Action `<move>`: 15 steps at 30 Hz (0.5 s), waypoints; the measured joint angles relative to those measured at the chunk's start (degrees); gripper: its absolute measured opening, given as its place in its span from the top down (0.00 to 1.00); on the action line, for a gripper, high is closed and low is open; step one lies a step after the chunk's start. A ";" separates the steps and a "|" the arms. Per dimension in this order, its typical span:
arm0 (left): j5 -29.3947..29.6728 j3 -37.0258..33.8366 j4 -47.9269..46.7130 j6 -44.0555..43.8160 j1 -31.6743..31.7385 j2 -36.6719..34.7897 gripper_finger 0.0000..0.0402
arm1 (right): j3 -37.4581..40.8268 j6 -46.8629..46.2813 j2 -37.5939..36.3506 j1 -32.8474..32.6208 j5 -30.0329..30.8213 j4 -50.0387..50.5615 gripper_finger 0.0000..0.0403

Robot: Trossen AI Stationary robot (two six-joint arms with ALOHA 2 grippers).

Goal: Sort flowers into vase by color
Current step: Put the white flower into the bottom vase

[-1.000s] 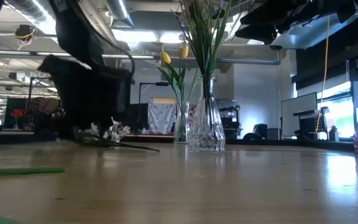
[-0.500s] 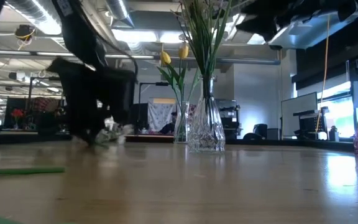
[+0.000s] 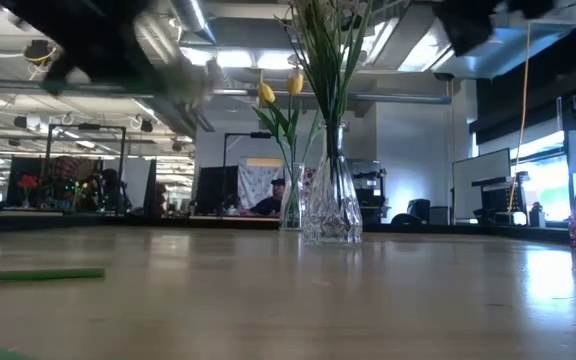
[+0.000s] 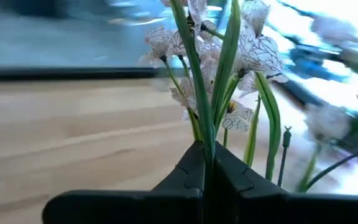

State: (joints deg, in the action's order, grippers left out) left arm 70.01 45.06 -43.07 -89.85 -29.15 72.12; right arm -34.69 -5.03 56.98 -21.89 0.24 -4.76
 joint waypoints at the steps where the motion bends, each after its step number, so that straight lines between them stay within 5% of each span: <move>1: 1.18 0.00 0.32 1.78 -3.57 -0.99 1.00 | 0.01 -1.29 1.50 -2.42 2.50 -0.22 0.29; 9: 11.44 0.00 14.08 18.41 -30.46 -2.11 1.00 | 0.04 -9.86 14.88 -16.40 14.05 -16.97 0.29; 15: 9.77 0.00 36.20 37.26 -38.25 1.41 1.00 | 0.04 -11.53 23.76 -20.89 19.54 -29.36 0.29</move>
State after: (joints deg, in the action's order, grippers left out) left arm 79.78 45.06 -6.86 -52.59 -67.40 73.53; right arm -34.65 -16.56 80.75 -42.78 19.78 -34.12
